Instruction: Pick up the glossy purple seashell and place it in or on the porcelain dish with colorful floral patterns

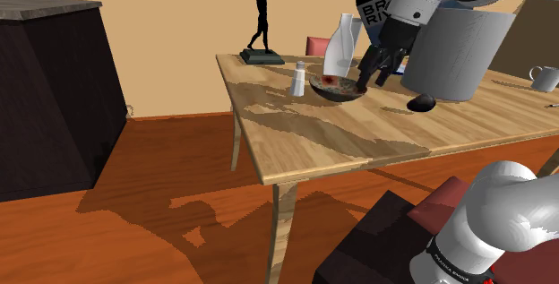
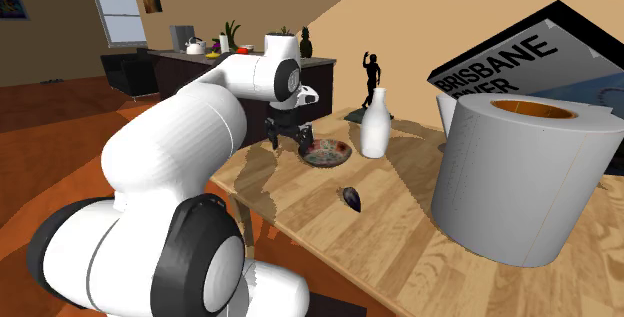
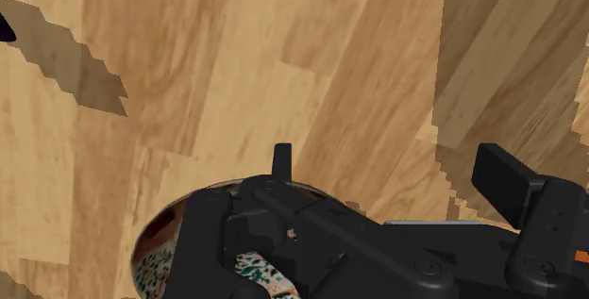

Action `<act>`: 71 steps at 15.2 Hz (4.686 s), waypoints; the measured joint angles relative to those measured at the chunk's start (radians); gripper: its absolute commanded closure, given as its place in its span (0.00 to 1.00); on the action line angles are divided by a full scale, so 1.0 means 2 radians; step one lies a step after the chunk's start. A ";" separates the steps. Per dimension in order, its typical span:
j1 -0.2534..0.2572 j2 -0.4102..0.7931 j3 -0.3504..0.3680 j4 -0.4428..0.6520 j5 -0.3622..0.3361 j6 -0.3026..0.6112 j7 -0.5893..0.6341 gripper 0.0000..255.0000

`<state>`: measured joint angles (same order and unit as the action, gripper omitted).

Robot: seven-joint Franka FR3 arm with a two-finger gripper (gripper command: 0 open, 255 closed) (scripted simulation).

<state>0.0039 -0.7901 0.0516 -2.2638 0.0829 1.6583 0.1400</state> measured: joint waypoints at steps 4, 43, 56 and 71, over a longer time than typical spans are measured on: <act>0.000 -0.021 -0.014 -0.015 -0.019 -0.011 -0.031 0.00; -0.018 -0.118 -0.179 -0.109 -0.226 -0.008 -0.301 1.00; -0.084 -0.295 -0.197 -0.246 -0.167 0.105 -0.175 0.00; -0.085 -0.294 -0.202 -0.262 -0.171 0.123 -0.174 1.00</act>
<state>-0.1670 -1.3775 -0.3524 -2.7874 -0.2594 1.9053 -0.2080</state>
